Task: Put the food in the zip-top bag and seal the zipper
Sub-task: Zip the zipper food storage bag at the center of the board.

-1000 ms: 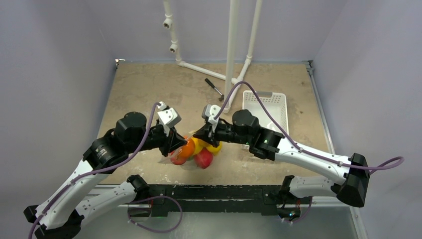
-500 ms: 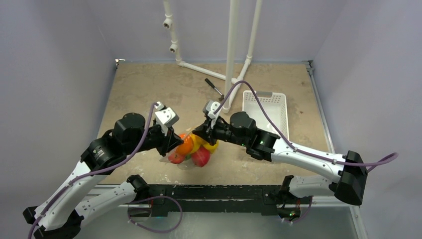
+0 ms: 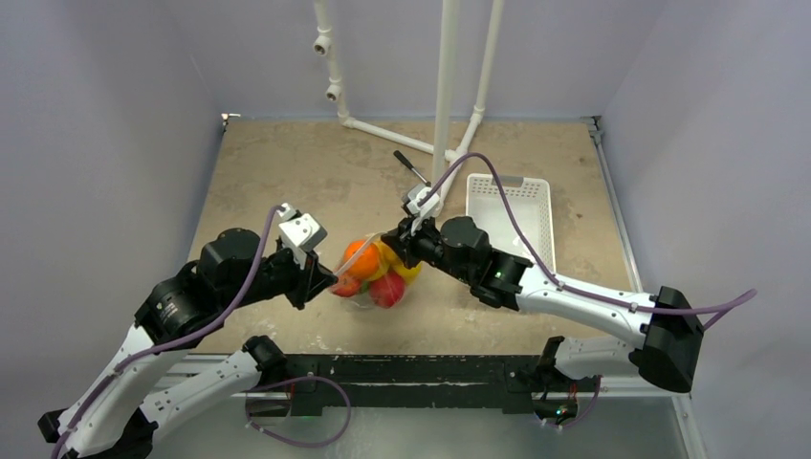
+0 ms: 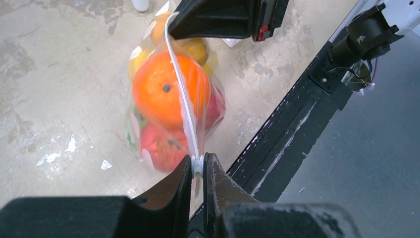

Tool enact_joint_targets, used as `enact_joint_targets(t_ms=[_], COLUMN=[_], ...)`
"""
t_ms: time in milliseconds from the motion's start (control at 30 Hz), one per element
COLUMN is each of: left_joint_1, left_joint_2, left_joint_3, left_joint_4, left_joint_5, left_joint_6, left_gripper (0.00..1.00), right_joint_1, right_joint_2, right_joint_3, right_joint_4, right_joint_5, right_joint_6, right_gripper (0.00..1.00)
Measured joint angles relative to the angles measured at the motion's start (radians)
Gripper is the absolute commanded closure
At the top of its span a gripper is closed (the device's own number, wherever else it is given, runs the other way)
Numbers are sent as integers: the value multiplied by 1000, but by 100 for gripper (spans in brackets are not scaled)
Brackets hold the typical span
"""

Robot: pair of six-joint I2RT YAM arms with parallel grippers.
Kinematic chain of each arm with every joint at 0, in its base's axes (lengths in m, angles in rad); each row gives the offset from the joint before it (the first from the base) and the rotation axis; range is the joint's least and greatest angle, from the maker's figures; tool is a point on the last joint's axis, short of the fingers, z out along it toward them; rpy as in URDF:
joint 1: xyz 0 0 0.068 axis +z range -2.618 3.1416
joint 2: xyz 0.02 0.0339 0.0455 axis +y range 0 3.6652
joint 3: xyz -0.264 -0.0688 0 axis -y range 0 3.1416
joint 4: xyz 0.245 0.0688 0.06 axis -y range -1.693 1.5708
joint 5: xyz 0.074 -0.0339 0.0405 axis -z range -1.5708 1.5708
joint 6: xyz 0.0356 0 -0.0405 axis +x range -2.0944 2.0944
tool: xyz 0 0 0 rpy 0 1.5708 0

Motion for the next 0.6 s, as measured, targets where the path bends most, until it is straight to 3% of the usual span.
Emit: enact_joint_targets(t_ms=[333,600], left_joint_1=[0,0], left_joint_2=[-29,-4], left_joint_3=[16,16], left_joint_4=[-30,-23], left_joint_5=[-71,-77], left_joint_6=[-27,-29], left_gripper=[100,71], right_joint_1=[-7,-21], right_joint_2=[-13,-43], right_joint_3=[-36,-55], right_joint_4=[55,57], right_joint_5=[26,20], right_joint_6=[35,18], right_gripper=[100,100])
